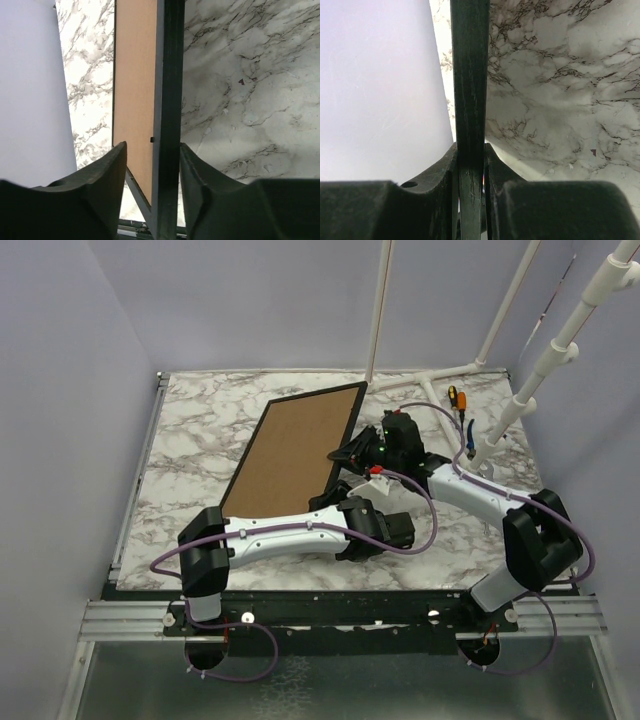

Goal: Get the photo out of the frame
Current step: Turn over the photo frame at the center of the board.

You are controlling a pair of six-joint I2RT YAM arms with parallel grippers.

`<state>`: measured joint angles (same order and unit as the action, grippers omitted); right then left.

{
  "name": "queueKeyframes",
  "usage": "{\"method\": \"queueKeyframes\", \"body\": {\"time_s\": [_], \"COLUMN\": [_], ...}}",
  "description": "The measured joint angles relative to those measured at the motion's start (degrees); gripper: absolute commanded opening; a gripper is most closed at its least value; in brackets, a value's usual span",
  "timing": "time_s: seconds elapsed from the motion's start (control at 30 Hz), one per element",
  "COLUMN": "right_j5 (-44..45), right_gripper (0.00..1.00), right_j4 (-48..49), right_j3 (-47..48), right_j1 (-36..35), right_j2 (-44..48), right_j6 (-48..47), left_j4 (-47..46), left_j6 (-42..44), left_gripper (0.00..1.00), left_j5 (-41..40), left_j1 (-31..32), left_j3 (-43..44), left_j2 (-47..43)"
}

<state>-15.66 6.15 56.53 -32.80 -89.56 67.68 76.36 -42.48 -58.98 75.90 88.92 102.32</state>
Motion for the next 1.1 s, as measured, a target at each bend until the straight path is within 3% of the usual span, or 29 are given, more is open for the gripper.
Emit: {"method": "queueKeyframes", "body": {"time_s": [0.13, 0.27, 0.4, 0.47, 0.63, 0.77, 1.1], "right_j5": [0.7, 1.6, 3.3, 4.1, 5.9, 8.7, 22.9], "right_gripper": [0.21, 0.21, 0.24, 0.32, 0.67, 0.82, 0.86], "right_j4": [-2.6, -5.2, -8.4, -10.0, -11.4, -11.8, -14.1], "right_j3": [1.4, 3.2, 5.1, 5.9, 8.2, 10.1, 9.7], "right_j1": [-0.2, -0.2, -0.3, -0.4, -0.5, -0.1, 0.2], "right_j2": [0.7, 1.1, 2.4, 3.2, 5.3, 8.9, 21.9], "right_j6": [-0.9, -1.7, -2.9, -3.5, -7.2, -10.9, -20.6], "left_j4": [0.6, 1.0, 1.7, 2.4, 3.8, 4.8, 3.4], "left_j6": [-0.8, -1.2, -1.4, -1.1, -0.7, -0.1, 3.7], "left_gripper": [0.37, 0.18, 0.09, 0.07, 0.00, 0.00, 0.00], "left_j5": [-0.6, -0.7, -1.0, -1.3, -1.9, -1.9, -2.1], "left_j1": [0.6, 1.0, 1.5, 1.8, 2.1, 1.9, 1.3], "left_j3": [0.6, 1.5, 3.3, 4.5, 6.9, 10.4, 22.8], "left_j2": [0.0, 0.0, 0.0, 0.0, 0.0, 0.0, -1.6]}}
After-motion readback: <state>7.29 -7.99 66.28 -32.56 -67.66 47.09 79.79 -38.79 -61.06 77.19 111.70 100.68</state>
